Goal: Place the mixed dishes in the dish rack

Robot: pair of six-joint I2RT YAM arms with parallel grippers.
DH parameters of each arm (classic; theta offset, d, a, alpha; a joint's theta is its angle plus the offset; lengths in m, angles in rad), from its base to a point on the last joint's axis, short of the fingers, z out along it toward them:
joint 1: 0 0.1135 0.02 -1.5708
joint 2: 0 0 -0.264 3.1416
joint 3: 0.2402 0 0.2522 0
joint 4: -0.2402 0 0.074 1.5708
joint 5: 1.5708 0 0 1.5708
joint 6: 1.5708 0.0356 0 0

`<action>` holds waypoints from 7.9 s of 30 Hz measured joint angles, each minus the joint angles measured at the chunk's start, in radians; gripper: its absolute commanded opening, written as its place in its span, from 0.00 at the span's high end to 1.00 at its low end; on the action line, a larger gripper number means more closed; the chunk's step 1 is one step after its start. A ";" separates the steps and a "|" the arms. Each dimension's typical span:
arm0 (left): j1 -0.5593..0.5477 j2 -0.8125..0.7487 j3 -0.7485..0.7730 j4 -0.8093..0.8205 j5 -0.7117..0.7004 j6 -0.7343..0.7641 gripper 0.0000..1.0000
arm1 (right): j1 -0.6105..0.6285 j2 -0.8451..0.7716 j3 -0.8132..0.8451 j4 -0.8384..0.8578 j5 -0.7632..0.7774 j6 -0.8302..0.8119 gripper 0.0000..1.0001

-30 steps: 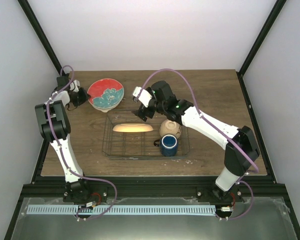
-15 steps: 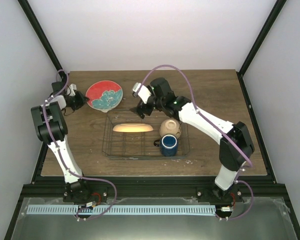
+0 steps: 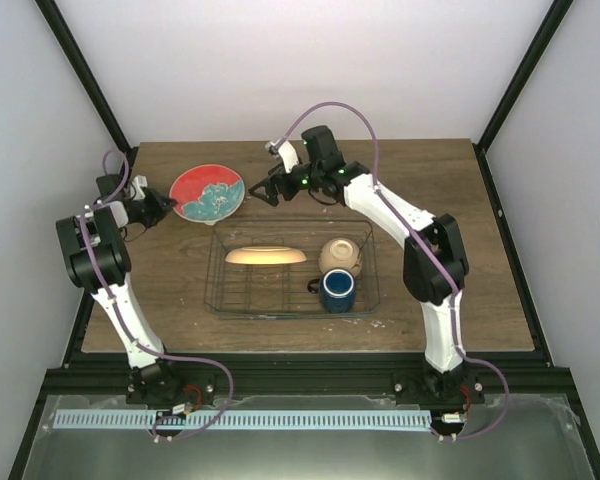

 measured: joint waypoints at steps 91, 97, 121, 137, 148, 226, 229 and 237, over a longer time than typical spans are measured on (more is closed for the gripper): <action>-0.158 -0.261 -0.105 0.082 0.153 -0.076 0.47 | -0.177 0.391 0.253 0.040 -0.230 0.285 0.99; -0.108 -0.261 -0.082 0.055 0.144 -0.071 0.46 | -0.192 0.161 0.069 0.026 -0.116 0.179 0.99; -0.095 -0.227 -0.011 -0.065 0.041 0.005 0.41 | -0.003 -0.511 -0.399 -0.044 -0.121 -0.196 0.99; -0.100 -0.229 -0.024 -0.085 0.029 0.028 0.42 | 0.049 -0.609 -0.476 -0.239 -0.069 -0.243 0.99; -0.106 -0.230 -0.040 -0.092 0.018 0.031 0.42 | 0.149 -0.646 -0.542 -0.303 0.048 -0.247 0.99; -0.113 -0.241 -0.052 -0.092 0.002 0.031 0.42 | 0.277 -0.538 -0.678 0.025 0.309 -0.608 0.82; -0.113 -0.240 -0.052 -0.092 -0.001 0.030 0.42 | 0.284 -0.534 -0.679 0.027 0.301 -0.608 0.73; -0.113 -0.227 -0.051 -0.093 -0.004 0.031 0.42 | 0.291 -0.537 -0.653 0.046 0.322 -0.606 0.58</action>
